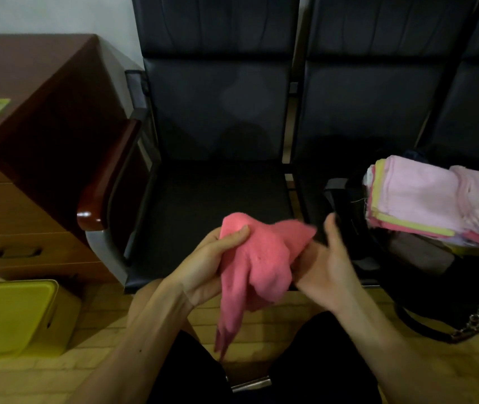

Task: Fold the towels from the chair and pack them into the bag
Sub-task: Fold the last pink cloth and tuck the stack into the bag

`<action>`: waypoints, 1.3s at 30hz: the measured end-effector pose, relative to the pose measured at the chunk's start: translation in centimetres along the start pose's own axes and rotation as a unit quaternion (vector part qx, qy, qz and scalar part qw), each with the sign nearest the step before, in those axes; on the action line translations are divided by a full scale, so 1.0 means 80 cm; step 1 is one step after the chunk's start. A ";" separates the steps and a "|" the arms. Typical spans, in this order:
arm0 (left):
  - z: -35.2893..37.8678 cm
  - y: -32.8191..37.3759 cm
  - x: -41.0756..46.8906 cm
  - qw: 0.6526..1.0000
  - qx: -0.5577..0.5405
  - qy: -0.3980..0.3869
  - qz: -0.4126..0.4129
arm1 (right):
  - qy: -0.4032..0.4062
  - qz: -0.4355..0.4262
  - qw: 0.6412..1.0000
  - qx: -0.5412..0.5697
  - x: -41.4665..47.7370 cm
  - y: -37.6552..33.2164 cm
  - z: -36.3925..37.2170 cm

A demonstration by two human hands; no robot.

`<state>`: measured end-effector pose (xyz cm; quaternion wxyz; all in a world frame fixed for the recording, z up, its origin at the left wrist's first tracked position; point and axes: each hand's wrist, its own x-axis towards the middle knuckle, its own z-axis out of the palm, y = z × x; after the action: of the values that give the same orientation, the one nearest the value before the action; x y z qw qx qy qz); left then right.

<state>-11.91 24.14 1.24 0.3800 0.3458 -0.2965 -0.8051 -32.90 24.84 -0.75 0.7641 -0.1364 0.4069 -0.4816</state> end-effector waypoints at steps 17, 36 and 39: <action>-0.006 0.027 -0.015 0.953 0.211 0.215 0.038 | 0.003 -0.277 0.881 -0.385 -0.027 -0.042 0.025; 0.023 0.142 -0.027 0.840 0.390 0.214 0.311 | -0.075 -0.468 0.732 -0.489 -0.049 -0.123 0.103; 0.018 0.143 -0.029 0.805 0.450 0.211 0.324 | -0.044 -0.478 0.719 -0.502 -0.045 -0.118 0.106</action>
<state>-7.28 20.22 11.37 0.4735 0.5230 -0.6327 -0.3192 -33.16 21.66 12.02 0.2686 -0.6977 0.4352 -0.5016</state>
